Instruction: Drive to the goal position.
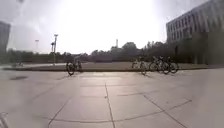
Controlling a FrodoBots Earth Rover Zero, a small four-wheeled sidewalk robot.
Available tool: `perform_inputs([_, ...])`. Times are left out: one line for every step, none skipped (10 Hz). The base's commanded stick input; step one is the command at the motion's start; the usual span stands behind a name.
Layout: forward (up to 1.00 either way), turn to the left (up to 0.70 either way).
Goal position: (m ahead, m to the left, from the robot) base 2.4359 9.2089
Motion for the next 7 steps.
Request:
perform_inputs([0.0, 1.0])
perform_inputs([0.0, 1.0])
perform_inputs([0.0, 1.0])
perform_inputs([0.0, 1.0])
perform_inputs([0.0, 1.0])
perform_inputs([0.0, 1.0])
perform_inputs([0.0, 1.0])
